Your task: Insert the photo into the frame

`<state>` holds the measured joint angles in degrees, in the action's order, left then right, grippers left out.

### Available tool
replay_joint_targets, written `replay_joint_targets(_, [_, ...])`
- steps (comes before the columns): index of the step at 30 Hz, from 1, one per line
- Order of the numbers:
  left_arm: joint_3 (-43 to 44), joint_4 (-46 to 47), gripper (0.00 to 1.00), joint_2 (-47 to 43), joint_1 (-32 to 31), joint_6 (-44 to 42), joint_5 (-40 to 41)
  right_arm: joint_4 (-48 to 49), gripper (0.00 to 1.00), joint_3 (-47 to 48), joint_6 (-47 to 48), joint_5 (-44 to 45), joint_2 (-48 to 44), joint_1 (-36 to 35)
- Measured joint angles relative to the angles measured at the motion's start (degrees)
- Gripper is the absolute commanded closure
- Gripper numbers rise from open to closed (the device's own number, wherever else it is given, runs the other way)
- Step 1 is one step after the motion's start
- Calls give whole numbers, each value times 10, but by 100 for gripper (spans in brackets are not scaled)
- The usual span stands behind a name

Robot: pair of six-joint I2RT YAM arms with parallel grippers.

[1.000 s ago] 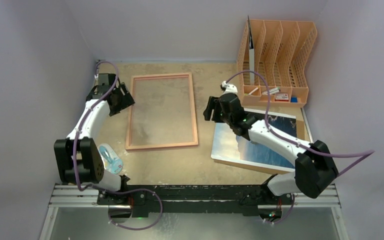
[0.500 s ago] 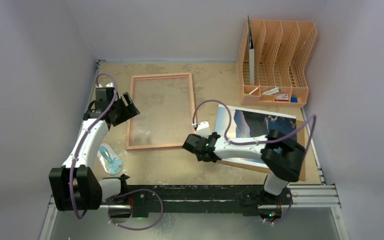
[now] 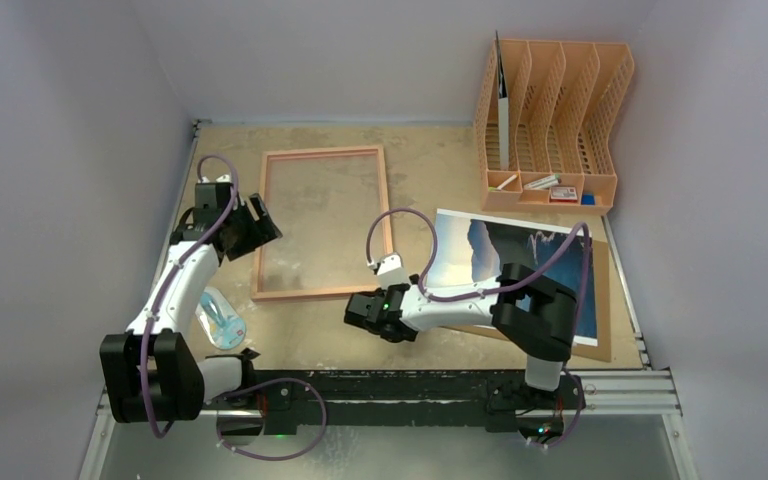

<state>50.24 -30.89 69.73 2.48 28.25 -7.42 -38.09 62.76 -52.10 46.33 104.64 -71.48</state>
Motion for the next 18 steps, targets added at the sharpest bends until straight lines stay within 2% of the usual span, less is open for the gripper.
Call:
replay_joint_targets(10, [-1, 4, 30, 12, 0, -4, -1, -79, 46, 3, -40, 20, 23, -2])
replay_joint_targets(18, [-3, 4, 30, 14, 0, -4, -1, -107, 55, 27, -54, 47, 58, -2])
